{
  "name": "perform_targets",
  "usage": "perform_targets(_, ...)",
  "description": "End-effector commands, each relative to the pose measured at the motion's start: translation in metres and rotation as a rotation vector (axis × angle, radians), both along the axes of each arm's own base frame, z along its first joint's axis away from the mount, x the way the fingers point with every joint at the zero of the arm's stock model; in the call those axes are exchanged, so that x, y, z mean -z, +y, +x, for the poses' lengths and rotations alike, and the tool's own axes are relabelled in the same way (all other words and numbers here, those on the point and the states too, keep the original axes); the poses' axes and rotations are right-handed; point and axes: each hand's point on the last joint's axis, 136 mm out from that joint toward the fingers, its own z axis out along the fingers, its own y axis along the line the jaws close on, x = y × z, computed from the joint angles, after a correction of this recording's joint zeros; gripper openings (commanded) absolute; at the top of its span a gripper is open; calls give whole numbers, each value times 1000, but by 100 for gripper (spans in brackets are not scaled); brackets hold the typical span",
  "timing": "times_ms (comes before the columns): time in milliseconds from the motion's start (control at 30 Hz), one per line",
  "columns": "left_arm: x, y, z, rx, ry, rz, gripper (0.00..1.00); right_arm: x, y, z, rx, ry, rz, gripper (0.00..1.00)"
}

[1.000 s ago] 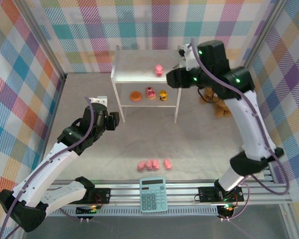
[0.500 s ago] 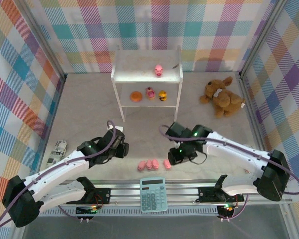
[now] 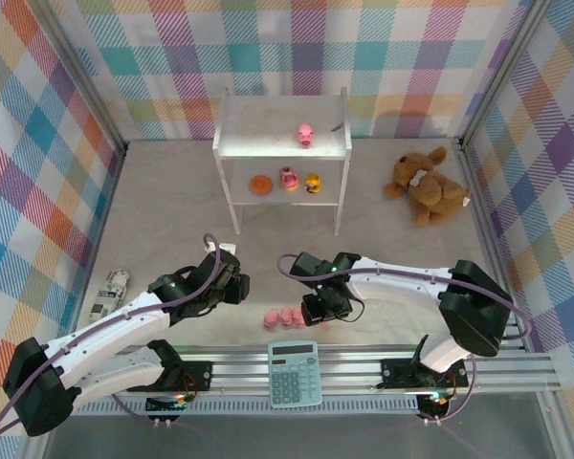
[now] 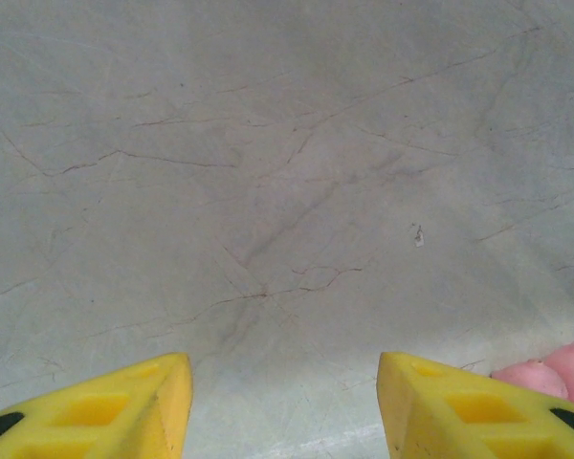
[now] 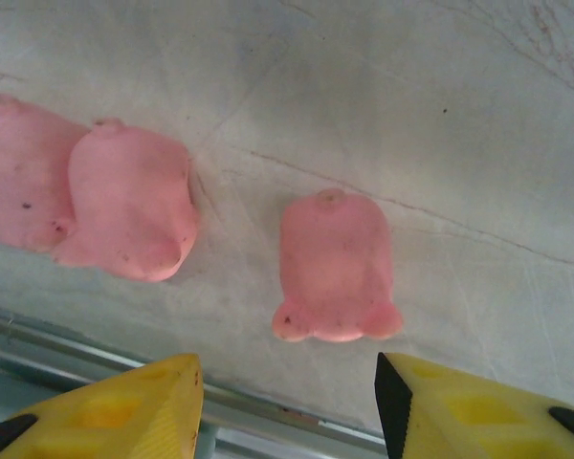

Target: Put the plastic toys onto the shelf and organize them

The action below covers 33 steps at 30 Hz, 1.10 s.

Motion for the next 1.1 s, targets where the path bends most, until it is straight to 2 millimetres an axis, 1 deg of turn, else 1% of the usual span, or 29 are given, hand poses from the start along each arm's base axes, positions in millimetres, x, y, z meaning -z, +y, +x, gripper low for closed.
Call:
perform_targets(0, 1, 2, -3, -8, -3, -1, 54, -2, 1, 8, 28, -37, -20, 52)
perform_targets(100, -1, 3, -3, -8, -11, 0, 54, 0, -3, 8, 30, -42, -37, 52)
perform_targets(233, -3, 4, -1, -8, -19, 8, 54, 6, -8, 5, 30, -26, -58, 52)
perform_targets(367, -5, 3, 0, -6, -23, 11, 54, 10, -13, 6, 38, -27, -70, 52)
perform_targets(533, -6, 3, 2, -4, -27, 21, 54, 12, -13, 8, 40, -23, -62, 54)
perform_targets(600, -6, 3, 2, -2, -27, 24, 54, 15, -14, 7, 39, -11, -66, 55)
perform_targets(700, -6, 3, 3, -3, -27, 30, 54, 20, -15, 6, 39, 1, -71, 54)
perform_targets(900, -10, 5, 4, -6, -37, 41, 54, 23, -13, 7, 34, 7, -60, 40)
perform_targets(1000, -10, 7, 5, -9, -39, 51, 54, 23, -12, 9, 33, 5, -58, 31)
perform_targets(1067, -10, 7, 5, -10, -39, 55, 54, 24, -11, 9, 27, 7, -54, 23)
